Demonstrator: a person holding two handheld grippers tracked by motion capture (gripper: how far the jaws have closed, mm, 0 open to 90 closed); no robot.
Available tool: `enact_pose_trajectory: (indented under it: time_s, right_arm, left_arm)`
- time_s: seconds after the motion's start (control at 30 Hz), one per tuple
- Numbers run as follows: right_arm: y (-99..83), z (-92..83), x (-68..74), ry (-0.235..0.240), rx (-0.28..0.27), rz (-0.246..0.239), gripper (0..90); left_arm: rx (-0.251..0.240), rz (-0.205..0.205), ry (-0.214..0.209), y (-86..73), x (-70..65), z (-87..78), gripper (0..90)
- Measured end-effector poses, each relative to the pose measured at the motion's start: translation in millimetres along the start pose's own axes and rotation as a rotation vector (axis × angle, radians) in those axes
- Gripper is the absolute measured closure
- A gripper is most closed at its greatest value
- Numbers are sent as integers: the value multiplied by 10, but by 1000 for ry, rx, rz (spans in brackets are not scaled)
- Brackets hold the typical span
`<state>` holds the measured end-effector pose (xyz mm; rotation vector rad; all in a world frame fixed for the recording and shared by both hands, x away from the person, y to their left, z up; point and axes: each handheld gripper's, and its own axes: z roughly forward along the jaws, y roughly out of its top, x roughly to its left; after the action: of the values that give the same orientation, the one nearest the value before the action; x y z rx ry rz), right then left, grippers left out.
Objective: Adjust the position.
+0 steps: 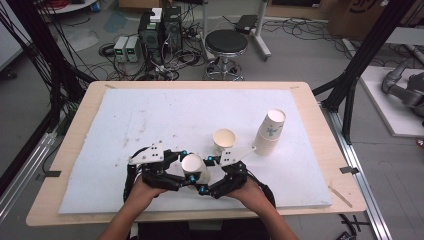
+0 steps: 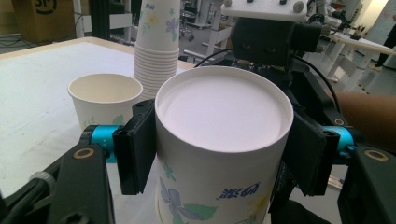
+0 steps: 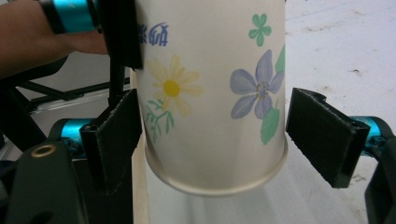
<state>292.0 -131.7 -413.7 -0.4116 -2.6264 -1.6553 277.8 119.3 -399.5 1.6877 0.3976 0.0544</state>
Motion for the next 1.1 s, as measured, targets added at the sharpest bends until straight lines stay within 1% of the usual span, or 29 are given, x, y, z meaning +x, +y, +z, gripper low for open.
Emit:
enact_pose_trajectory:
  time_s: [0.07, 0.13, 0.2, 0.27, 0.3, 0.47, 0.53, 0.6, 0.63, 0.67, 0.7, 0.77, 0.83, 0.9, 0.93, 0.97, 1.03, 1.1]
  right_arm:
    - [-1, 9, -6, 7, -1, 4, 193]
    - [-3, 12, -7, 16, 0, 18, 196]
    - [-7, 13, -23, 36, -13, 17, 247]
    - [-12, 11, -17, 46, -7, 34, 249]
    - [-14, 13, -28, 41, -8, 20, 252]
    - [-11, 5, -13, 41, 0, 26, 283]
    - [-9, 4, -19, 28, 0, 5, 290]
    - [-9, -2, -9, 27, 14, 23, 296]
    - [-10, 2, -20, 21, 11, 12, 302]
    - [-13, 1, -23, 20, 15, 9, 307]
    - [-14, -2, -14, 27, 21, 21, 313]
    - [-12, -1, -16, 21, 19, 5, 324]
    - [-10, -2, -8, 26, 20, 8, 332]
    - [-10, -1, -15, 23, 22, -8, 336]
    - [-10, -3, -6, 30, 26, 2, 338]
    - [-10, -4, -13, 24, 22, -8, 338]
    - [-10, -9, -5, 31, 24, 4, 341]
    - [-10, -12, -12, 28, 19, -4, 343]
  left_arm:
    - [-5, 0, -4, -2, -4, 5, 331]
    - [-7, 0, -8, -7, -6, 11, 333]
    - [-10, -3, -11, -11, -5, 13, 337]
    - [-9, -2, -9, -18, -3, 17, 337]
    - [-9, -2, -10, -20, -3, 19, 338]
    - [-11, 13, 0, -20, -12, 14, 338]
    - [-6, 18, 9, -23, -18, 16, 336]
    - [-1, 31, 21, -28, -23, 21, 329]
    - [0, 35, 27, -28, -25, 21, 319]
    - [1, 34, 31, -29, -25, 19, 310]
    - [2, 33, 36, -29, -23, 17, 301]
    - [1, 33, 45, -29, -21, 14, 282]
    - [0, 34, 48, -24, -18, 3, 274]
    - [-3, 34, 51, -19, -19, -8, 269]
    - [-4, 34, 53, -16, -18, -15, 267]
    - [-5, 36, 52, -14, -16, -20, 263]
    - [-8, 35, 60, -8, -13, -38, 244]
    - [-12, 28, 60, -5, -14, -55, 240]
